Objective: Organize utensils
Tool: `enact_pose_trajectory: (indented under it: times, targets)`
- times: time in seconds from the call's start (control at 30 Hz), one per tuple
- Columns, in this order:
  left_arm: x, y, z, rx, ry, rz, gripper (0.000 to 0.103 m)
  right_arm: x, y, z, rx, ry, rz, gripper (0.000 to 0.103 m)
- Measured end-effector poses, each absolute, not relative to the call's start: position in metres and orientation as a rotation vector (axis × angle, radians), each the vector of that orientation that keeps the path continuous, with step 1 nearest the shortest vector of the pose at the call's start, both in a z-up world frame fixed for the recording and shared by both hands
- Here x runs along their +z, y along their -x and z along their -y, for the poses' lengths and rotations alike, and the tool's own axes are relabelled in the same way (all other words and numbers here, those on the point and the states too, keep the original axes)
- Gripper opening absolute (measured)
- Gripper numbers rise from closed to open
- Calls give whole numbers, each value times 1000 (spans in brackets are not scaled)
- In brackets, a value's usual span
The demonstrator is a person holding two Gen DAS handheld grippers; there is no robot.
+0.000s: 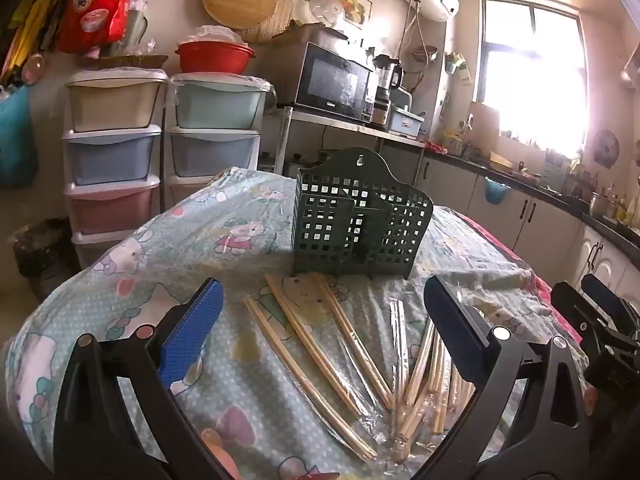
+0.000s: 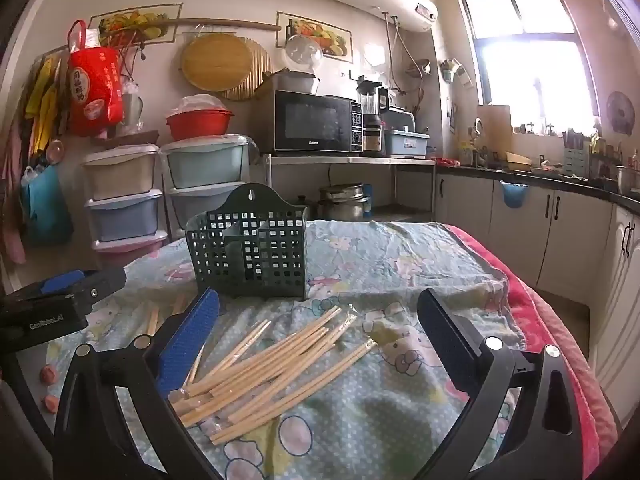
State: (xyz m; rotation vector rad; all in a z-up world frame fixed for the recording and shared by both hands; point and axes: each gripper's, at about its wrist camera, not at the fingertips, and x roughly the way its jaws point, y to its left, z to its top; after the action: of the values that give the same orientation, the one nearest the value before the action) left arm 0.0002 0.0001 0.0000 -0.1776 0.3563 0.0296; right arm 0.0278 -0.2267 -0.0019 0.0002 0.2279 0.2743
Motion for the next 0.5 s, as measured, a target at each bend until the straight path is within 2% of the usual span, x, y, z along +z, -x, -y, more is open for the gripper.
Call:
enact_pose_trajectory:
  times: [0.5]
  targets:
    - [1,1,4,19,169,-333,93,0,-22,226,286,-3,-200,97]
